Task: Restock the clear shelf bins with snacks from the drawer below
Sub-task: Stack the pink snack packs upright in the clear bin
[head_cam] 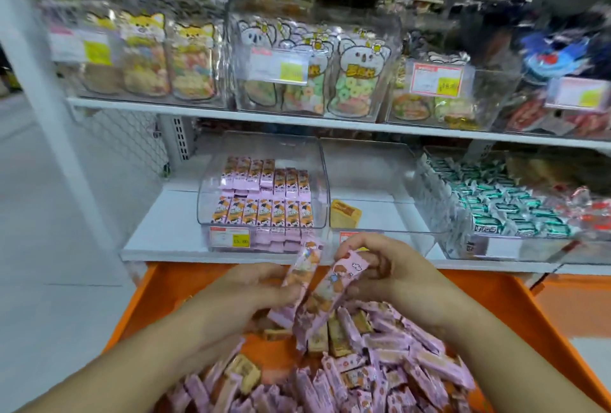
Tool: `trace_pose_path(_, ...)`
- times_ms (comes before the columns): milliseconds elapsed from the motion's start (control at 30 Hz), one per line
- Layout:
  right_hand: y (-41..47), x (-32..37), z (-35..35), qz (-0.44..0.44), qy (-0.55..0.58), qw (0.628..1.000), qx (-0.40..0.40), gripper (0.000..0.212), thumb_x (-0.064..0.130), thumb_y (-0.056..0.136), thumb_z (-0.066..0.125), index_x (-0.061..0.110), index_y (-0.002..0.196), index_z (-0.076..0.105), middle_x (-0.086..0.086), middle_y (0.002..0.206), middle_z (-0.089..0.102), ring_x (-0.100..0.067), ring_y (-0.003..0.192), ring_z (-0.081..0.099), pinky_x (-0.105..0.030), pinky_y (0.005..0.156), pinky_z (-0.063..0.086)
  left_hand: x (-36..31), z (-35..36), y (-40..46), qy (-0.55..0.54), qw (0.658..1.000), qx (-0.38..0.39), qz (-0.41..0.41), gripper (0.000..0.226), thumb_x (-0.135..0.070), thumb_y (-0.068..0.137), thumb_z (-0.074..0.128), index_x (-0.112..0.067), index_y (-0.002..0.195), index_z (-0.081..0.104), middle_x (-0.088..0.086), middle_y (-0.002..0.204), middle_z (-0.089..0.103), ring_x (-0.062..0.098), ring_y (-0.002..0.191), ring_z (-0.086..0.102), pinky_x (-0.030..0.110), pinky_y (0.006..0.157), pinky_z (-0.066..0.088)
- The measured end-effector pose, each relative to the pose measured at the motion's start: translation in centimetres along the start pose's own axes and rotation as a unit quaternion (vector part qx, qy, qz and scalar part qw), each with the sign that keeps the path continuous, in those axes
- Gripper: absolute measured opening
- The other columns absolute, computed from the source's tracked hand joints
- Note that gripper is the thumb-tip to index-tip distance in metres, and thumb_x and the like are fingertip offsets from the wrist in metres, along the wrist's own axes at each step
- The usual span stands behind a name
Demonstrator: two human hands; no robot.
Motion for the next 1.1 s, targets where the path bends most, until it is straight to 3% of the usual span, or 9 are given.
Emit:
trace_pose_path(100,1.2,-0.2,0.4,0.01,-0.023,1.0,-0.01,0.04,-0.015,0.087,0.071,0.014,0.114,0.067,-0.027,0.105,0.074,-0.036,0.093,0.073,-0.069,0.093,0.05,-0.1,-0.3,0.1,0.034,0.999,0.017,-0.013,0.021,-0.017,0.091,0.077,-0.019,0.112,0.077,0.001,0.095,0.079,0.016,0.084,0.069,0.034,0.078,0.049)
trace_pose_path(233,3.0,-0.3,0.5,0.014,-0.079,0.996,-0.023,0.049,-0.018,0.085,0.07,0.022,0.112,0.068,-0.01,0.106,0.078,-0.04,0.091,0.075,-0.063,0.091,0.054,-0.4,-1.1,2.0,0.06,0.998,0.008,-0.021,0.033,-0.019,0.091,0.077,-0.017,0.123,0.069,0.005,0.106,0.08,0.031,0.097,0.076,0.035,0.076,0.054)
trace_pose_path(333,4.4,-0.4,0.0,0.02,-0.105,0.991,-0.083,0.054,-0.018,0.086,0.066,0.028,0.114,0.069,0.002,0.105,0.075,-0.021,0.083,0.077,-0.046,0.083,0.063,-0.9,-1.2,3.4,0.07,0.997,0.012,-0.023,0.032,-0.018,0.089,0.081,-0.019,0.119,0.07,0.0,0.106,0.08,0.022,0.098,0.077,0.034,0.08,0.06)
trace_pose_path(433,5.5,-0.4,0.2,0.01,-0.118,0.986,-0.118,0.047,-0.011,0.09,0.061,0.029,0.112,0.069,0.002,0.098,0.072,-0.011,0.075,0.072,-0.029,0.068,0.059,-0.9,-1.2,4.7,0.085,0.996,0.012,-0.015,0.035,-0.019,0.083,0.087,-0.021,0.115,0.074,-0.002,0.108,0.08,0.017,0.103,0.076,0.046,0.103,0.055)
trace_pose_path(700,6.7,-1.2,1.1,0.016,-0.146,0.959,-0.241,0.019,0.016,0.096,0.064,0.027,0.1,0.048,0.006,0.087,0.061,-0.015,0.07,0.061,-0.019,0.051,0.043,-1.0,-1.2,6.2,0.084,0.995,-0.037,0.025,0.042,-0.031,0.062,0.086,-0.021,0.103,0.081,-0.001,0.102,0.081,0.018,0.1,0.076,0.05,0.105,0.052)
trace_pose_path(833,6.2,0.2,2.1,-0.009,-0.164,0.968,-0.191,0.024,0.008,0.093,0.063,0.03,0.091,0.055,0.006,0.092,0.066,-0.009,0.076,0.065,-0.022,0.057,0.049,-1.8,-1.8,5.7,0.094,0.989,-0.101,0.048,0.047,-0.052,0.062,0.084,-0.024,0.099,0.08,0.001,0.097,0.08,0.024,0.098,0.075,0.057,0.1,0.054)
trace_pose_path(933,5.8,0.9,3.3,-0.044,-0.11,0.986,-0.113,0.04,0.0,0.086,0.068,0.035,0.103,0.058,0.011,0.111,0.062,-0.006,0.097,0.067,-0.03,0.08,0.061,-2.3,-2.6,5.6,0.116,0.981,-0.132,0.076,0.04,-0.055,0.073,0.082,-0.025,0.1,0.078,0.001,0.095,0.079,0.022,0.095,0.075,0.057,0.098,0.055)
trace_pose_path(1000,5.6,1.1,3.9,-0.062,-0.126,0.986,-0.094,0.051,0.003,0.083,0.078,0.04,0.111,0.055,0.028,0.117,0.049,-0.004,0.104,0.065,-0.031,0.085,0.061,-2.7,-2.8,5.5,0.127,0.976,-0.15,0.091,0.037,-0.044,0.086,0.081,-0.03,0.12,0.073,-0.002,0.102,0.077,0.014,0.1,0.071,0.047,0.097,0.056)
trace_pose_path(1100,5.8,1.2,4.2,-0.076,-0.18,0.974,-0.115,0.06,0.011,0.083,0.085,0.043,0.121,0.052,0.037,0.119,0.039,0.0,0.105,0.063,-0.026,0.089,0.059,-3.5,-2.8,5.2,0.147,0.967,-0.169,0.116,0.078,-0.043,0.088,0.079,-0.047,0.153,0.036,-0.009,0.114,0.066,0.0,0.103,0.061,0.023,0.08,0.048)
Point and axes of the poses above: each hand's wrist, its own y-axis towards the middle knuckle, its own z-axis out of the palm, x = y × z, the point moved 5 cm from there along y, towards the middle knuckle
